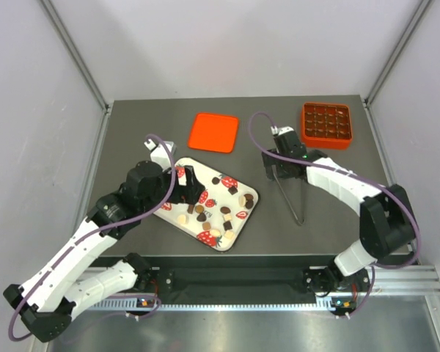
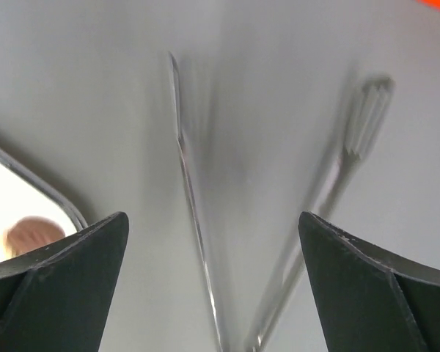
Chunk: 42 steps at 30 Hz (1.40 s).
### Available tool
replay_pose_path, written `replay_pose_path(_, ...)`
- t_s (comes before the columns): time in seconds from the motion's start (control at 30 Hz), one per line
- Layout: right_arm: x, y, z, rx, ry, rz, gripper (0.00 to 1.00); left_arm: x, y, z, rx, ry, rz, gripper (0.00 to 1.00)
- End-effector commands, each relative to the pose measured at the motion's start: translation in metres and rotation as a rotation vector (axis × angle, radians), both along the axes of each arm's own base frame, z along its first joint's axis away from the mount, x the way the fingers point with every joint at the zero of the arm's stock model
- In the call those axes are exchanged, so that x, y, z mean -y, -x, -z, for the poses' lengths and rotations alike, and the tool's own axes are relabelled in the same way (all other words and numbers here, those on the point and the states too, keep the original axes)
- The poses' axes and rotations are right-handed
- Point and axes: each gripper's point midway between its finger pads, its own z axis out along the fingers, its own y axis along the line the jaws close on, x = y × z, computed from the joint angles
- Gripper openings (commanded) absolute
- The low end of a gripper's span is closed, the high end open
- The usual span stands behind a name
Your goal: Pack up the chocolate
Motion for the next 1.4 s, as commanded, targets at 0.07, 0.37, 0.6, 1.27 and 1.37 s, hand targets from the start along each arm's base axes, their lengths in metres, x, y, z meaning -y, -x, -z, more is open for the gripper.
replay_pose_path(0.07, 0.042, 0.041, 0.010, -0.072, 0.027, 0.131, 1.00, 0.000, 0.007, -0.008, 0.012, 0.027, 0.023, 0.99)
replay_pose_path(0.37, 0.058, 0.064, 0.030, -0.143, -0.017, 0.187, 1.00, 0.008, 0.019, -0.015, 0.001, 0.078, 0.085, 0.99)
replay_pose_path(0.6, 0.038, 0.060, 0.037, -0.145, -0.110, 0.130, 1.00, 0.007, 0.022, -0.020, 0.008, 0.102, 0.082, 0.99)
replay_pose_path(1.27, 0.031, 0.054, 0.072, -0.195, -0.099, 0.158, 0.98, 0.007, 0.020, -0.019, 0.009, 0.107, 0.070, 0.99)
replay_pose_path(1.37, 0.031, 0.053, 0.073, -0.201, -0.095, 0.159, 0.97, 0.005, 0.021, -0.021, 0.016, 0.103, 0.069, 0.99)
